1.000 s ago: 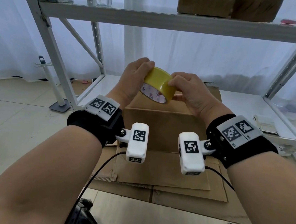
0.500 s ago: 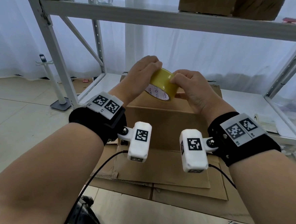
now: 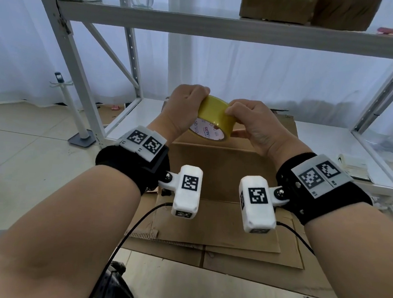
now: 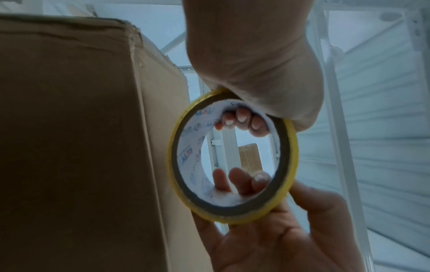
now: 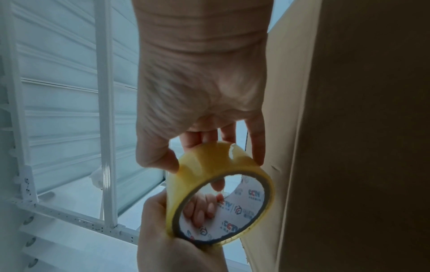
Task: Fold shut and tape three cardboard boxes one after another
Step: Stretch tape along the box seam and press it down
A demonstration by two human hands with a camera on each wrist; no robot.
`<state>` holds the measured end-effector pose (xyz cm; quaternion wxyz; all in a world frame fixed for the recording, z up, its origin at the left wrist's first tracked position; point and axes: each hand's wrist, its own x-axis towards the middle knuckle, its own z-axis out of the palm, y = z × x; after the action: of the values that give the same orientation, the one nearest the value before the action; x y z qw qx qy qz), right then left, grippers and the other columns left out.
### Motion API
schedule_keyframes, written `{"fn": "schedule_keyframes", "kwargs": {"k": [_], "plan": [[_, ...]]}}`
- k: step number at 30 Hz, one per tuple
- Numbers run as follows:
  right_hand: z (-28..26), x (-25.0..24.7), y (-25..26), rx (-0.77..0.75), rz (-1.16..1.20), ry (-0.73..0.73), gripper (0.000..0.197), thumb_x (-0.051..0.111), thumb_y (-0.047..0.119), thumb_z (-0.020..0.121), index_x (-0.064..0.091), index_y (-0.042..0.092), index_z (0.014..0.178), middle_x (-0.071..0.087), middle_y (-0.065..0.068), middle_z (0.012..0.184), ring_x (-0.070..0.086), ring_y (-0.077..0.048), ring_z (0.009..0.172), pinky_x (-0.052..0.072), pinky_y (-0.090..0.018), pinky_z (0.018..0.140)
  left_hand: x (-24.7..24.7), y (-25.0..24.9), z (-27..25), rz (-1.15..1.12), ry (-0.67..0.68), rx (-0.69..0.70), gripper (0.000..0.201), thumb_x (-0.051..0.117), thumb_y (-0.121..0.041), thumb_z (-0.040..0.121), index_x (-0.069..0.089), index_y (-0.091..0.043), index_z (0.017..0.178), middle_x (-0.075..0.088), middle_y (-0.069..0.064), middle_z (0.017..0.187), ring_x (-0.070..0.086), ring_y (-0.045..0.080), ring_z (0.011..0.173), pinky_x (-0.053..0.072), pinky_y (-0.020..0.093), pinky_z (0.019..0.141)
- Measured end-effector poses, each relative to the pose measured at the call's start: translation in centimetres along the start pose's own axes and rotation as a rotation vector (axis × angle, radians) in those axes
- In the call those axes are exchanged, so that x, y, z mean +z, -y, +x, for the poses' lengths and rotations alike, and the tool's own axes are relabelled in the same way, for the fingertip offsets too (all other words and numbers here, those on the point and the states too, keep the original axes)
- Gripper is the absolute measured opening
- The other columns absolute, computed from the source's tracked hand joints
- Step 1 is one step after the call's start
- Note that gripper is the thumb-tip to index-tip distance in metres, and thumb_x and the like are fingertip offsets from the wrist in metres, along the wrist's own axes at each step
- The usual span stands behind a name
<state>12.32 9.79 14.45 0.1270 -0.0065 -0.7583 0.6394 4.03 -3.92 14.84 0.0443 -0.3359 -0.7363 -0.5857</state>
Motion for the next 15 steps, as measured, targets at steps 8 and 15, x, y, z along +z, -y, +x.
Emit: {"fn": "schedule_keyframes", "kwargs": {"k": [8,15], "plan": [[0.0,0.2,0.2,0.004,-0.051,-0.032,0.026,0.052,0.014,0.092,0.05,0.015,0.067,0.049,0.001,0.07,0.053,-0.009,0.073,0.054,-0.025,0.067,0.4,-0.7,-0.1,0.189,0.044,0.078,0.038,0.029,-0.021,0.096,0.041,-0.016,0.06,0.038,-0.003,0.057,0.039,0.013,0.058,0.031,0.03,0.061],[-0.3,-0.2,0.1,-0.019,0.057,0.053,0.019,0.053,0.014,0.09,0.055,0.015,0.071,0.053,0.005,0.07,0.052,-0.011,0.077,0.052,-0.024,0.065,-0.3,0.7,-0.1,-0.269,-0.089,-0.264,0.035,0.045,-0.029,0.097,0.049,-0.018,0.064,0.041,-0.001,0.061,0.045,0.012,0.057,0.036,0.03,0.063]]}}
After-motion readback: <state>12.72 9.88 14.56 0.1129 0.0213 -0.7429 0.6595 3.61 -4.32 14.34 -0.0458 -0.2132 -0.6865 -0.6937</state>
